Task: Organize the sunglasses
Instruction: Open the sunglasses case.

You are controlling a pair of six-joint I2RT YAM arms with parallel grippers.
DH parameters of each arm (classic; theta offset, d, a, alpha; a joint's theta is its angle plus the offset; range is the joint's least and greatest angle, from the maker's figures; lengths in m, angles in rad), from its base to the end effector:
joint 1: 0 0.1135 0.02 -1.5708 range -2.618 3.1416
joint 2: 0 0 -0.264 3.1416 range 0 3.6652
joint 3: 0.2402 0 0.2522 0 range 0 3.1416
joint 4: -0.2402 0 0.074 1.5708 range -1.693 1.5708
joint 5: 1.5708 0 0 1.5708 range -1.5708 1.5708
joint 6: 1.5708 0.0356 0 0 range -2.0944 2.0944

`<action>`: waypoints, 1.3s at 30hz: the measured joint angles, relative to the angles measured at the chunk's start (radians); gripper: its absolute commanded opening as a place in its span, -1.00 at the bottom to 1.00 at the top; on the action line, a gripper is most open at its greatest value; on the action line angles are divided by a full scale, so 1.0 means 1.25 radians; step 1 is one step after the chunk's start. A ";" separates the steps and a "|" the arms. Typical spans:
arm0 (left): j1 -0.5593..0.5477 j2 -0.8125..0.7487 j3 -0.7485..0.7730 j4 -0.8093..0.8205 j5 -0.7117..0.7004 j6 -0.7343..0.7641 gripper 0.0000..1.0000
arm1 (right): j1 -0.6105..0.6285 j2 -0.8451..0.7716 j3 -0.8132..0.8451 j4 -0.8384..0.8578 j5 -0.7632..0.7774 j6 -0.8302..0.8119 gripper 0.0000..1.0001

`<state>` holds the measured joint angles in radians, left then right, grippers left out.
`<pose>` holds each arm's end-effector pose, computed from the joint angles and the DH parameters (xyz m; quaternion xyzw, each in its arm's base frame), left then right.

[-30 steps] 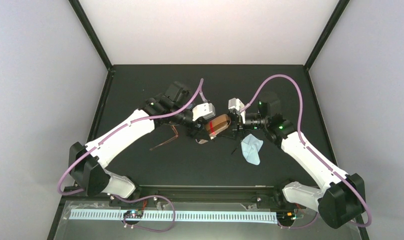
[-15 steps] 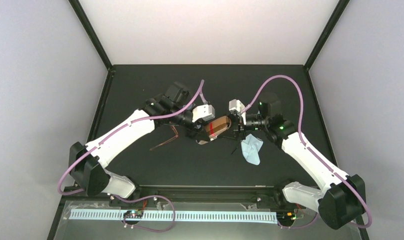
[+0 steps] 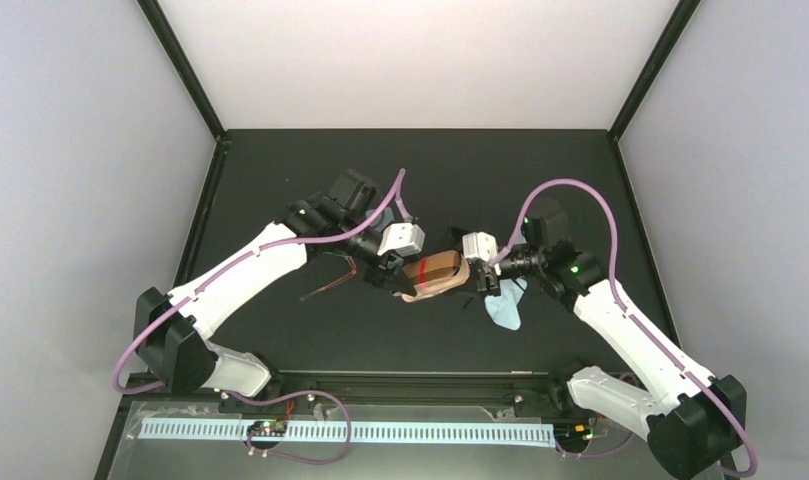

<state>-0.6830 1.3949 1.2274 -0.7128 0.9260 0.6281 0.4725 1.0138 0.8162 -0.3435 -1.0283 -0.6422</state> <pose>0.2040 -0.2026 0.3182 0.6331 0.5753 -0.4284 0.2911 0.1745 0.1234 0.3008 -0.6064 0.5151 0.3902 0.4635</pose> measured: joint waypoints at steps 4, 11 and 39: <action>0.001 0.000 0.000 -0.027 0.031 0.038 -0.78 | 0.004 -0.020 -0.009 -0.038 -0.002 -0.092 -0.84; 0.003 0.000 0.001 -0.066 0.077 0.074 -0.86 | 0.012 -0.044 -0.009 -0.110 0.018 -0.241 -0.84; 0.006 -0.006 -0.006 -0.107 0.166 -0.067 -0.97 | -0.012 -0.095 -0.031 -0.188 0.263 -0.349 -0.03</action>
<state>-0.6750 1.3869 1.2201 -0.8459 1.1332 0.5446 0.4572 0.8955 0.7780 -0.5785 -0.6998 -1.0782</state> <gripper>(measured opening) 0.571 0.452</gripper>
